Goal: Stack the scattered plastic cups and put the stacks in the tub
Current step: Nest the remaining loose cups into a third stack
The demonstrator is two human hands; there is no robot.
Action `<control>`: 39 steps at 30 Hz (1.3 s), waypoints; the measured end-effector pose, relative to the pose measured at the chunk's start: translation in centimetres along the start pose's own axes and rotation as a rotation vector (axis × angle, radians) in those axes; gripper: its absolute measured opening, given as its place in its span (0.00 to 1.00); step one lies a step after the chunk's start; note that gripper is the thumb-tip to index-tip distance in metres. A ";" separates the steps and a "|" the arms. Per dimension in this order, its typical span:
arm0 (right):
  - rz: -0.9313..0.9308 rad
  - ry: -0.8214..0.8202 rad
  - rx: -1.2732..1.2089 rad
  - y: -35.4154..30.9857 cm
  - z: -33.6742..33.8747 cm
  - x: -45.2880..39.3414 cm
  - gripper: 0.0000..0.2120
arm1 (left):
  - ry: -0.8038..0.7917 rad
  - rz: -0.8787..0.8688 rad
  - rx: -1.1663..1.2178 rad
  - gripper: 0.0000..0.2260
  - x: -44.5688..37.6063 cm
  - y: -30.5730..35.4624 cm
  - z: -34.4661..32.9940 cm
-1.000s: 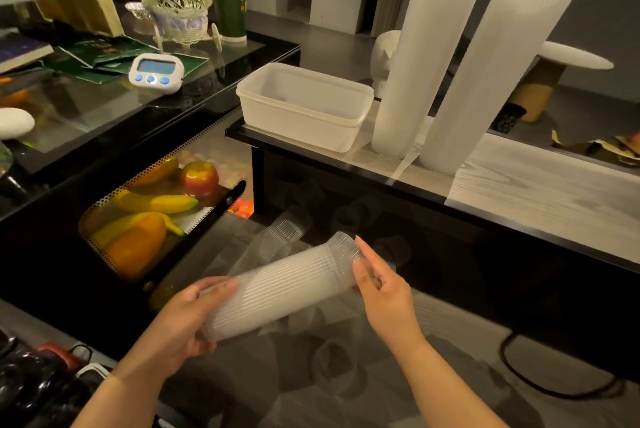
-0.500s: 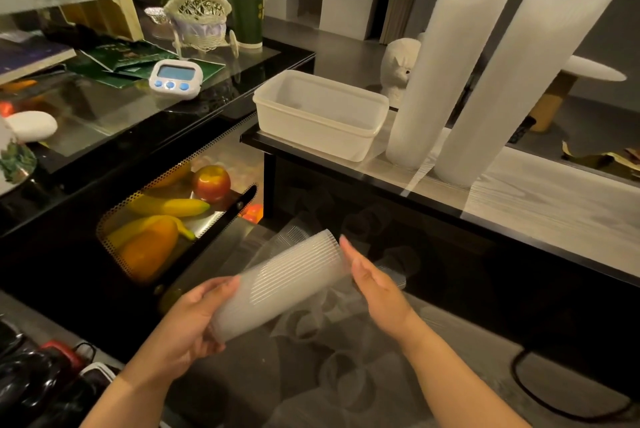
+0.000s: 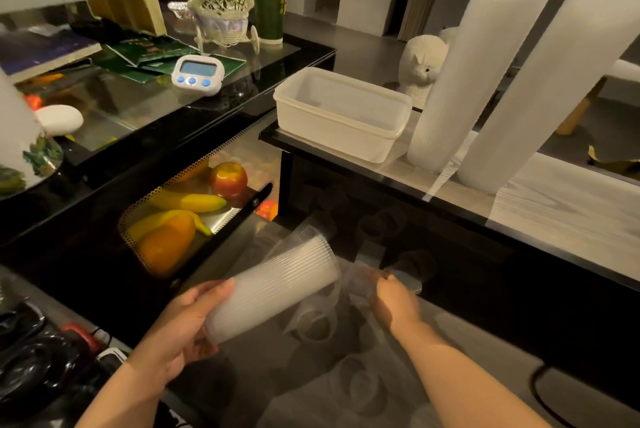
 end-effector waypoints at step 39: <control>0.123 0.025 -1.697 -1.5 8.5 10.7 0.13 | -0.188 -0.084 -0.153 0.44 1.8 1.6 -2.0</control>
Point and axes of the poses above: each hand's wrist, its own x-axis away from the middle knuckle, its own z-axis out of the back of the hand, y = z × x, the point moved 4 cm from there along -x, towards the middle knuckle, and after that the axes turned 15 degrees about -x, right-handed, at the moved point
